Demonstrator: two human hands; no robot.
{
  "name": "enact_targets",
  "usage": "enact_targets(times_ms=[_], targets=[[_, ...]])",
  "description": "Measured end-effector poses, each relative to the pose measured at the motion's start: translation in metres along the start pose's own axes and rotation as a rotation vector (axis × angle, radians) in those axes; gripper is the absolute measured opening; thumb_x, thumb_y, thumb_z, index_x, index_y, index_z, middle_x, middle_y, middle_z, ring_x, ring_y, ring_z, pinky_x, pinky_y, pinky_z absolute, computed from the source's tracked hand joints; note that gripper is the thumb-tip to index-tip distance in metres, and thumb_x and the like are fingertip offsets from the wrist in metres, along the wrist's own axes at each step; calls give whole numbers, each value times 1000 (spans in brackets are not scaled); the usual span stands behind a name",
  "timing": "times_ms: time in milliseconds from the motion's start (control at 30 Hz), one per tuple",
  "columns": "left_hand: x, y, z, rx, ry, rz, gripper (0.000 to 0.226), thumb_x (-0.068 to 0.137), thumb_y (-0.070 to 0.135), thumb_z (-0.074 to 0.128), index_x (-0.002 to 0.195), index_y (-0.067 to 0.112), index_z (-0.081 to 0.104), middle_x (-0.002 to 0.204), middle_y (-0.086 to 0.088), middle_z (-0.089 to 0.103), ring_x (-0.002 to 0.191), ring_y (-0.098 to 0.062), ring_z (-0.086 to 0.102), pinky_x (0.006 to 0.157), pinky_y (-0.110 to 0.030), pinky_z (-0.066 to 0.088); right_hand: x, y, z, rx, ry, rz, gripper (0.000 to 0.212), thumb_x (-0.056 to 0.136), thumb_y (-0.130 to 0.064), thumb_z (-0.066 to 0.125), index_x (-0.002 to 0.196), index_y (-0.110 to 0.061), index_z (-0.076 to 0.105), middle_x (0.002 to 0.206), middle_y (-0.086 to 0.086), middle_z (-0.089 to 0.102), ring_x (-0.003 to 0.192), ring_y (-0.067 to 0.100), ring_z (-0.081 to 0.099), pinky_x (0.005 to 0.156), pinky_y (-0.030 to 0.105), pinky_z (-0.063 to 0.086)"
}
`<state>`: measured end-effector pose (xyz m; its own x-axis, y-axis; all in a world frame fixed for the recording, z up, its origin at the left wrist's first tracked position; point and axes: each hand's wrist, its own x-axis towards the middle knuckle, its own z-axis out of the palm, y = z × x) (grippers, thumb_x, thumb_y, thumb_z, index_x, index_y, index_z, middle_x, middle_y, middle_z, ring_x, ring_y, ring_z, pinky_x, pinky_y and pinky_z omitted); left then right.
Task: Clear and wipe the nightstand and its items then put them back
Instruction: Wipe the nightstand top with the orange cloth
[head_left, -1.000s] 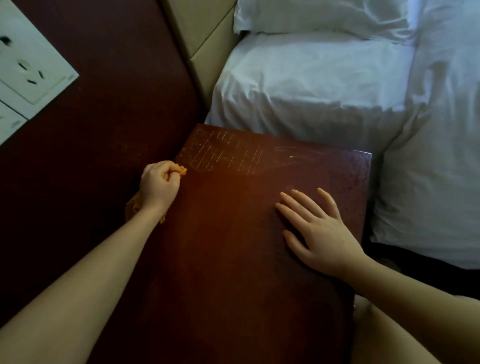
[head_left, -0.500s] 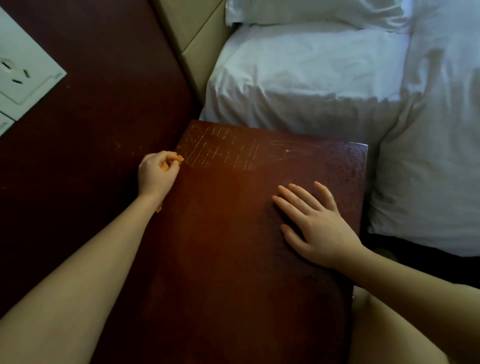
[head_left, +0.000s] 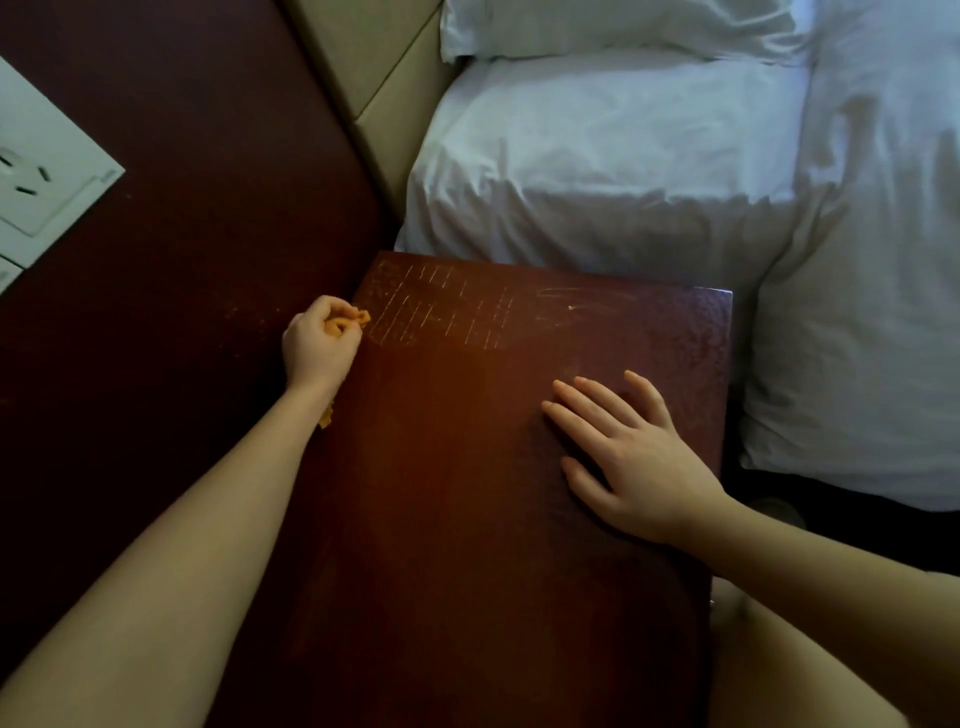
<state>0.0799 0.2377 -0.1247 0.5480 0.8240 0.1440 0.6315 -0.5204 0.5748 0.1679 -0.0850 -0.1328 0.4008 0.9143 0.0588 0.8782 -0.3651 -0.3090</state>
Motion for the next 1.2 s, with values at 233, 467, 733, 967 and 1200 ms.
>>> enact_targets(times_ms=[233,467,733,967,1200], targets=[[-23,-13,-6,31,0,115,12,80,10,59,78,22,59,98,-3,65,97,-19,55,82,-35,45,0,-1,-2,4,-22,19,62,89,-48,17,142,-22,36,149,0,32,140,17,23,112,40,-8],[-3,5,8,37,152,-93,14,84,12,53,92,22,58,106,-9,55,86,-15,47,73,-31,44,0,-1,-3,6,-34,27,63,89,-49,17,142,-22,37,149,-1,33,140,17,24,112,39,-7],[-19,3,4,17,28,50,12,81,13,57,81,25,60,99,-3,55,90,-17,50,78,-32,43,0,-1,-4,-4,-44,27,66,88,-50,11,142,-22,38,149,-2,32,141,15,20,112,36,-12],[-11,12,10,77,153,-84,21,87,6,51,102,18,59,112,-8,51,94,-19,48,78,-26,38,1,-3,-5,12,-46,33,63,90,-49,15,140,-22,41,147,-1,36,139,17,26,112,37,-8],[4,20,13,58,84,-79,16,88,12,50,99,20,60,114,-7,54,92,-14,47,75,-28,41,0,0,-3,21,-42,15,65,90,-51,11,142,-23,38,149,-2,34,141,16,21,112,35,-10]])
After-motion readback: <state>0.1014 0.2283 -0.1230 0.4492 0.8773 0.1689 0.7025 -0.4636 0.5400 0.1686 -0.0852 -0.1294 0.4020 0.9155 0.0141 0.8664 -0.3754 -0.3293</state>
